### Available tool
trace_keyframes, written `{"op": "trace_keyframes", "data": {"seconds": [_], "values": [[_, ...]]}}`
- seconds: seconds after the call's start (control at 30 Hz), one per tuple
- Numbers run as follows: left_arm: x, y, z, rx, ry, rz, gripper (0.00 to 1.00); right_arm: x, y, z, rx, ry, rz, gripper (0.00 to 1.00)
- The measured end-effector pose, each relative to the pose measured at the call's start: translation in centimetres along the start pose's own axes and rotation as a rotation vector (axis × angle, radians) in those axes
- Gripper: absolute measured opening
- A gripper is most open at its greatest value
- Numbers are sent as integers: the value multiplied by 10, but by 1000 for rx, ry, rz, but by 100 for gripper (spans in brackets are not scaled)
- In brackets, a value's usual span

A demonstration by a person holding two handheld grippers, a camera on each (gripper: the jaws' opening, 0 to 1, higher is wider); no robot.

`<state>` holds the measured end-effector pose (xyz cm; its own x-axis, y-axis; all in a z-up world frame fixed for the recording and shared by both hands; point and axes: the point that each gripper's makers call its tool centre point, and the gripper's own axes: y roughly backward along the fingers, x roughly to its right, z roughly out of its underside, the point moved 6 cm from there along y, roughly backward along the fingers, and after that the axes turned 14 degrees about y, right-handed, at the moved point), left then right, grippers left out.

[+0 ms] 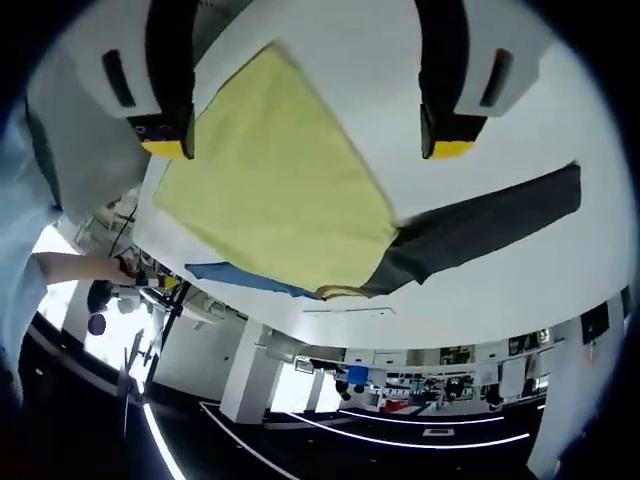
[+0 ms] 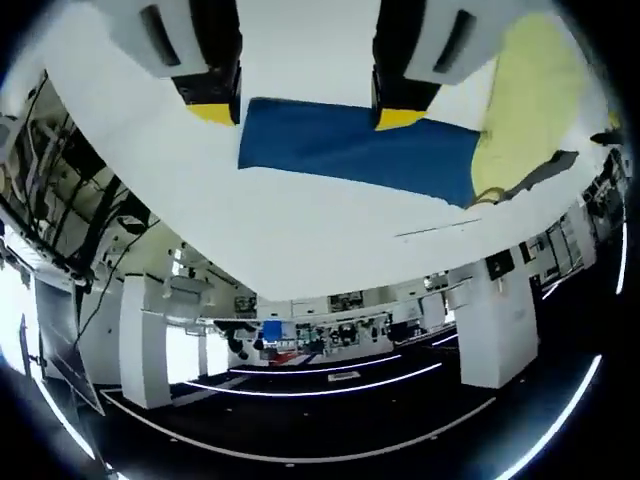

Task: Fold the garment on the visible template until the final outline fits inside the template.

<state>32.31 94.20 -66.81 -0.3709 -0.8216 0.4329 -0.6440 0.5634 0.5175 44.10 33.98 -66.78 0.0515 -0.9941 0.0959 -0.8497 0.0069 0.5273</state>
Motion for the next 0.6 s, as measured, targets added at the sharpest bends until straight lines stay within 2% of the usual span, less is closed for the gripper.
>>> {"op": "trace_keyframes", "data": {"seconds": [0.1, 0.17, 0.23, 0.3, 0.37, 0.53, 0.6], "values": [[-1, -1, 0, -2, 2, -1, 90, 5, -8, 4, -34, 24, 68, 25], [-1, -1, 0, -1, 6, -2, 89, 3, -17, 6, -43, 11, 58, 21], [-1, -1, 0, -1, 5, -6, 89, 6, -22, 10, -87, 19, 99, 20], [-3, 1, -1, 4, 6, -12, 88, 4, -26, 7, -74, -29, 101, 19], [-4, 4, -1, 13, 11, -21, 88, 7, -29, 11, -102, 17, 132, 18], [-8, 10, 2, 13, 19, -40, 87, 13, -36, 24, -146, -78, 134, 18], [-10, 12, 4, 10, 24, -49, 87, 15, -35, 26, -133, -84, 146, 16]]}}
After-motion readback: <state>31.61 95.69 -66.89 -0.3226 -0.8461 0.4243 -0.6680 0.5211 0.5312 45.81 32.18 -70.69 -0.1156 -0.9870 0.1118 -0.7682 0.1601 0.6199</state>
